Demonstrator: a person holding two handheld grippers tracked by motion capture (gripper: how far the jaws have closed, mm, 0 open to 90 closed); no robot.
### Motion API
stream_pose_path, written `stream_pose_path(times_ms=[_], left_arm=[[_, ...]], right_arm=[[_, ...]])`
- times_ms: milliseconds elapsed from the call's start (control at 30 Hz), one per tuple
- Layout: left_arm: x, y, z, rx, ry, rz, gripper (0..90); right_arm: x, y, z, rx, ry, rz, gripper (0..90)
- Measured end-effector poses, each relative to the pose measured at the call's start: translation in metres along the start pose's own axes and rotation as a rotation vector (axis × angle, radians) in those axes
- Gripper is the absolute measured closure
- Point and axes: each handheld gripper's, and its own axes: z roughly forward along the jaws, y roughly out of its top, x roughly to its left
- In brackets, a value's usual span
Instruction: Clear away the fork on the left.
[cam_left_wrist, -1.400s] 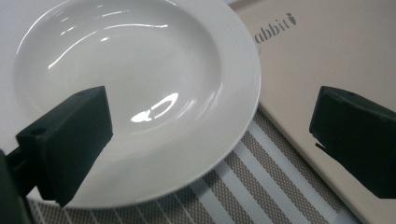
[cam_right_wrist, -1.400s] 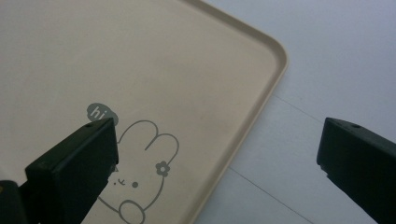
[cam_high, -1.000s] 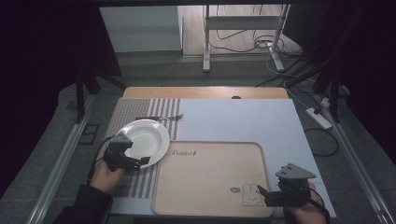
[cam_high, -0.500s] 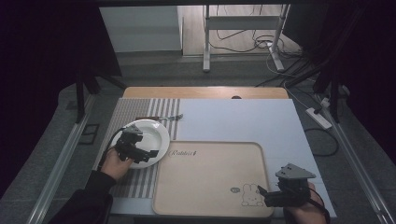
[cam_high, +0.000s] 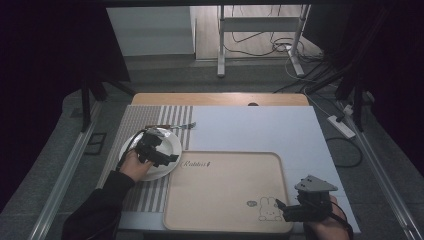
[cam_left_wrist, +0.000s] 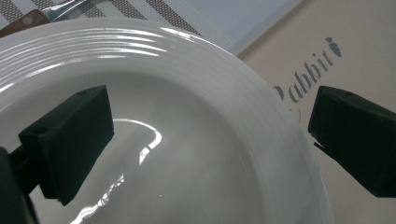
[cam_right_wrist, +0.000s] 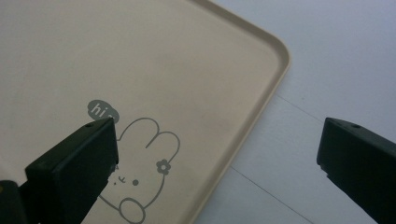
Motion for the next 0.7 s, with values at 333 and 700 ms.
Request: stream_pose_path(times_ms=[333, 700], left_arm=[[0.009, 0.022, 0.013, -0.008, -0.005, 0.012, 1.2], [0.017, 0.04, 0.028, 0.001, -0.014, 0.035, 1.0]], right_arm=[[0.0, 0.0, 0.0, 0.001, 0.003, -0.004, 0.0], [0.0, 0.0, 0.0, 0.003, 0.004, -0.004, 0.0]])
